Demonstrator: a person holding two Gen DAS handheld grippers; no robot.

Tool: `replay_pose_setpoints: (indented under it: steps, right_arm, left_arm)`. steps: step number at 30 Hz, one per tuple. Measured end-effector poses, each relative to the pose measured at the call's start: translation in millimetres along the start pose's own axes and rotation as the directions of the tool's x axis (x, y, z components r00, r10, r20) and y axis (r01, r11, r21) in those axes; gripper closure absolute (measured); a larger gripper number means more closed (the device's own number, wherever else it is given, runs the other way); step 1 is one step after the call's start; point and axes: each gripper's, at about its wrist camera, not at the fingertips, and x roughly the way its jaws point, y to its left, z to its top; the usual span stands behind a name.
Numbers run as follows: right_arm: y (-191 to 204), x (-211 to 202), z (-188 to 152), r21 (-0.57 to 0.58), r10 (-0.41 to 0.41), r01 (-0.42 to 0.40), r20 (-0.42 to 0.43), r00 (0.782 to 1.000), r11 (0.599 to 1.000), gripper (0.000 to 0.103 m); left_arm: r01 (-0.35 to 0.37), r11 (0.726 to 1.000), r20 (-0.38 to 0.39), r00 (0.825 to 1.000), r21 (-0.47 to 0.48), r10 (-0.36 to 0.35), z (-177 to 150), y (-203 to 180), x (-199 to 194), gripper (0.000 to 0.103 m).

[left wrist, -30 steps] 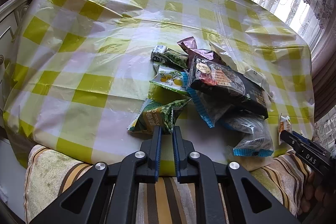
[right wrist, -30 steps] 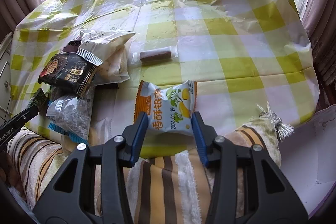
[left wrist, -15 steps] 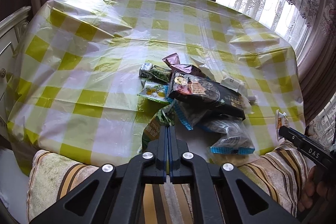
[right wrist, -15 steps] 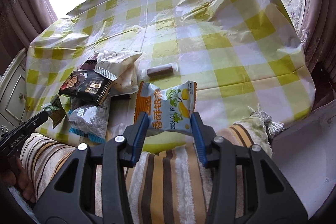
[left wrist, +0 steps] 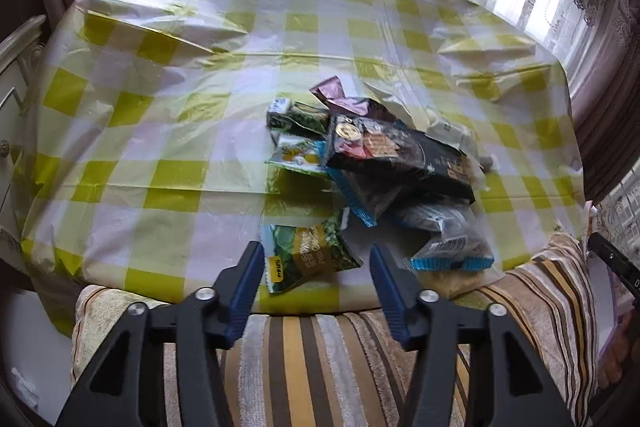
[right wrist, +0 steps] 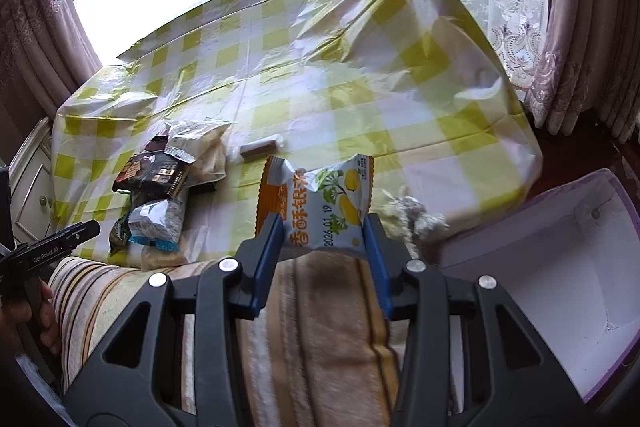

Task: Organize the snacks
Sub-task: 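Carry both packets to the white box and open both tools to drop them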

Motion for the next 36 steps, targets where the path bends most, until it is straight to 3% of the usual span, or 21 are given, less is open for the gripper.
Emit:
replay_pose_setpoints:
  steps: [7,8,9,10,15,22,27,29,31,36]
  right_arm:
    - [-74.2,-22.7,-18.3,0.095,-0.116,0.118,-0.021,0.993,0.989,0.057]
    - [-84.6,-24.5,-21.1,0.107,-0.133,0.135,-0.028,0.991,0.985,0.057]
    - [-95.3,-26.0,-24.4,0.122,-0.151,0.154,-0.035,0.988,0.981,0.057]
    - [-105.7,-27.6,-28.4,0.139,-0.166,0.171,-0.042,0.985,0.976,0.057]
    - [-148.5,-29.8,-46.2,0.208,-0.216,0.228,-0.081,0.973,0.951,0.057]
    - [-175.8,-29.2,-61.3,0.235,-0.266,0.285,-0.111,0.958,0.929,0.057]
    - [-182.9,-24.2,-65.7,0.227,-0.297,0.320,-0.131,0.946,0.920,0.057]
    - [-184.4,-20.1,-68.6,0.219,-0.303,0.328,-0.140,0.943,0.919,0.057]
    - [-185.8,-14.3,-72.7,0.218,-0.297,0.328,-0.162,0.941,0.919,0.057]
    - [-186.9,-7.3,-82.8,0.214,-0.290,0.328,-0.191,0.938,0.920,0.057]
  left_arm:
    - [-0.080,0.979,-0.104,0.989,0.187,0.101,10.7,-31.6,38.7,0.045]
    - [-0.091,0.973,-0.116,0.986,0.211,0.117,12.6,-35.0,43.9,0.048]
    - [-0.104,0.970,-0.131,0.982,0.221,0.135,14.0,-35.8,49.4,0.070]
    - [-0.130,0.968,-0.149,0.975,0.215,0.164,15.1,-33.5,55.1,0.083]
    - [-0.142,0.972,-0.145,0.975,0.188,0.171,13.9,-27.1,51.7,0.087]
    - [-0.116,0.985,-0.017,0.993,0.128,0.119,3.3,-35.9,-1.9,0.092]
    - [0.006,0.973,0.127,0.991,0.230,-0.036,3.7,-90.6,-56.6,0.092]
    - [0.141,0.948,0.118,0.976,0.286,-0.181,7.1,-120.8,-68.0,0.092]
    - [0.300,0.893,0.052,0.941,0.337,-0.336,7.0,-158.3,-67.2,0.092]
    - [0.514,0.742,-0.144,0.850,0.430,-0.506,-11.0,-259.9,-35.7,0.091]
